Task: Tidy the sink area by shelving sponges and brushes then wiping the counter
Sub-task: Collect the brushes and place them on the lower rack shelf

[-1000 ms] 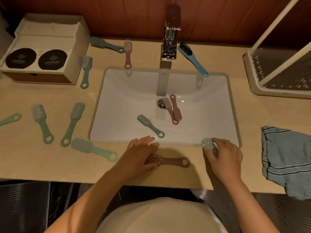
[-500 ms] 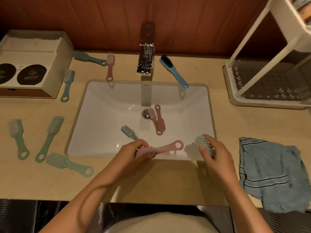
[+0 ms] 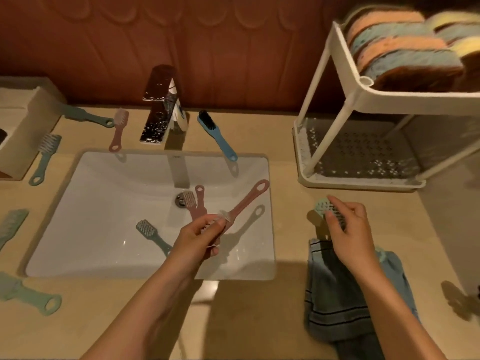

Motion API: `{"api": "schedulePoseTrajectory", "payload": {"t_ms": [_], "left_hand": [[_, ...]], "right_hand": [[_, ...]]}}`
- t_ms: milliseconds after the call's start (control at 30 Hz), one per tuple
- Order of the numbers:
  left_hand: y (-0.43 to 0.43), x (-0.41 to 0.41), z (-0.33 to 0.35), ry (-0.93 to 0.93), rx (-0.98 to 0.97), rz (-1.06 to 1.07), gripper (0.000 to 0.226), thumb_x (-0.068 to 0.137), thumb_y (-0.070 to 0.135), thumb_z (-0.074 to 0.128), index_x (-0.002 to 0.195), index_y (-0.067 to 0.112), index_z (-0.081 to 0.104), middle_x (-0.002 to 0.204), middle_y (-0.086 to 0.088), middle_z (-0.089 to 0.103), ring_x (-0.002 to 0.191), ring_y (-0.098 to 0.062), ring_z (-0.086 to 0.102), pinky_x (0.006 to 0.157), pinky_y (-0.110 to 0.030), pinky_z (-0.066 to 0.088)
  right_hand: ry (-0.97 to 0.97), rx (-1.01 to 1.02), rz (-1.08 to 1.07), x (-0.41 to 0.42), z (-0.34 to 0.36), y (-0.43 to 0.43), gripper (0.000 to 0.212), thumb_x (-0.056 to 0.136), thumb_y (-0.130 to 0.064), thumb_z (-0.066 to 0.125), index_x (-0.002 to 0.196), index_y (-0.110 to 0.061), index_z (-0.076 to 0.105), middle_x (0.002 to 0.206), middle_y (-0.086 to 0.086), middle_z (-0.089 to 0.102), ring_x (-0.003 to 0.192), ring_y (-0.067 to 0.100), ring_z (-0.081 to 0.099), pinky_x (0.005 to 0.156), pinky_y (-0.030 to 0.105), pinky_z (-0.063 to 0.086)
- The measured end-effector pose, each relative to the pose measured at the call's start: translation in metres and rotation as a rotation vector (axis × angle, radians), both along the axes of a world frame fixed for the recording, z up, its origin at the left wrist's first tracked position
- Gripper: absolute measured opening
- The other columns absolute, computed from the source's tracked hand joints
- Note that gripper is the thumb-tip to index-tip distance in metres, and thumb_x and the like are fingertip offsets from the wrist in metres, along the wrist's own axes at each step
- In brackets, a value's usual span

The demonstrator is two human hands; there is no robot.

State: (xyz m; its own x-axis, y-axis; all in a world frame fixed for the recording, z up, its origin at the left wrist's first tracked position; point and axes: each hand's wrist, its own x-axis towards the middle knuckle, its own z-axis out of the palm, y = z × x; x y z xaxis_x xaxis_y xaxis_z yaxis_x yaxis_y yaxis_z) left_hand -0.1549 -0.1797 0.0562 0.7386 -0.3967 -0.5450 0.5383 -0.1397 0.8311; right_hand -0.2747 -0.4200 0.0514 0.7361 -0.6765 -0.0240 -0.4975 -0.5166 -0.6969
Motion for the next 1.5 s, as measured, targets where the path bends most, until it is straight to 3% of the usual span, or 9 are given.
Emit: {"api": "schedulePoseTrajectory", "payload": {"t_ms": [233,633,767,900,1067,1200,1300,1367,1500], "left_hand": [[-0.038,-0.001,0.013,0.035,0.002,0.060,0.009,0.086,0.021,0.061,0.093,0.021,0.068,0.078,0.003,0.059,0.070,-0.011,0.052,0.062,-0.024,0.043],[-0.045,0.015,0.024,-0.056,0.077,0.056,0.011,0.087,0.022,0.061,0.094,0.018,0.069,0.072,0.002,0.058,0.069,-0.013,0.053,0.066,-0.028,0.043],[-0.051,0.019,0.028,-0.099,0.088,0.012,0.011,0.087,0.021,0.063,0.093,0.016,0.070,0.071,0.002,0.058,0.061,-0.010,0.052,0.060,-0.024,0.041],[-0.062,0.018,0.033,-0.248,0.154,-0.120,0.014,0.086,0.021,0.064,0.097,0.017,0.070,0.083,0.002,0.065,0.075,-0.010,0.058,0.063,-0.021,0.043],[-0.087,0.016,0.041,-0.386,0.221,-0.246,0.015,0.084,0.023,0.066,0.097,0.016,0.070,0.085,0.001,0.065,0.072,-0.007,0.056,0.060,-0.016,0.044],[-0.115,0.014,0.047,-0.524,0.215,-0.399,0.019,0.086,0.020,0.064,0.102,0.012,0.067,0.086,0.001,0.064,0.070,-0.005,0.055,0.056,-0.006,0.041],[-0.133,0.011,0.049,-0.564,0.168,-0.466,0.021,0.087,0.019,0.063,0.106,0.010,0.064,0.091,0.000,0.063,0.073,-0.004,0.055,0.059,-0.007,0.042],[-0.144,0.011,0.049,-0.551,0.137,-0.478,0.021,0.086,0.019,0.063,0.105,0.011,0.063,0.093,-0.002,0.062,0.075,-0.006,0.055,0.062,-0.012,0.044],[-0.164,0.011,0.051,-0.474,0.059,-0.444,0.029,0.089,0.022,0.059,0.117,0.015,0.053,0.095,0.003,0.057,0.080,-0.006,0.057,0.067,-0.011,0.048]], "right_hand": [[0.007,-0.189,0.019,0.040,0.007,-0.071,0.030,0.086,-0.013,0.062,0.116,-0.013,0.057,0.115,0.011,0.061,0.106,0.031,0.055,0.089,0.043,0.046],[0.359,0.072,0.202,0.093,-0.014,-0.112,0.024,0.090,-0.027,0.057,0.107,-0.014,0.066,0.106,0.013,0.067,0.104,0.030,0.057,0.087,0.037,0.045],[0.382,0.061,0.189,0.089,-0.017,-0.113,0.028,0.095,-0.026,0.046,0.115,-0.020,0.064,0.120,0.008,0.064,0.115,0.030,0.053,0.099,0.043,0.040],[0.123,0.072,0.070,0.074,0.003,-0.099,0.028,0.093,-0.016,0.047,0.116,-0.015,0.062,0.118,0.008,0.062,0.113,0.029,0.053,0.097,0.041,0.043],[-0.261,-0.142,0.065,0.043,0.030,-0.045,0.010,0.092,-0.012,0.047,0.091,-0.020,0.053,0.091,-0.003,0.052,0.094,0.017,0.046,0.081,0.031,0.035],[-0.191,-0.384,0.309,0.036,0.029,-0.026,0.032,0.090,-0.032,0.041,0.111,-0.016,0.059,0.110,0.002,0.060,0.108,0.016,0.044,0.102,0.029,0.022],[-0.139,-0.231,0.349,0.035,0.035,-0.024,0.041,0.092,-0.042,0.040,0.122,-0.019,0.056,0.117,-0.001,0.062,0.116,-0.001,0.043,0.113,0.029,0.010],[-0.184,-0.080,0.315,0.032,0.034,-0.031,0.031,0.092,-0.037,0.051,0.119,-0.024,0.057,0.108,-0.010,0.061,0.106,-0.023,0.032,0.111,0.030,0.020],[-0.184,0.047,0.260,0.027,0.026,-0.051,0.029,0.077,-0.056,0.054,0.102,-0.042,0.060,0.097,-0.022,0.058,0.106,0.015,0.051,0.093,0.047,0.044]]}}
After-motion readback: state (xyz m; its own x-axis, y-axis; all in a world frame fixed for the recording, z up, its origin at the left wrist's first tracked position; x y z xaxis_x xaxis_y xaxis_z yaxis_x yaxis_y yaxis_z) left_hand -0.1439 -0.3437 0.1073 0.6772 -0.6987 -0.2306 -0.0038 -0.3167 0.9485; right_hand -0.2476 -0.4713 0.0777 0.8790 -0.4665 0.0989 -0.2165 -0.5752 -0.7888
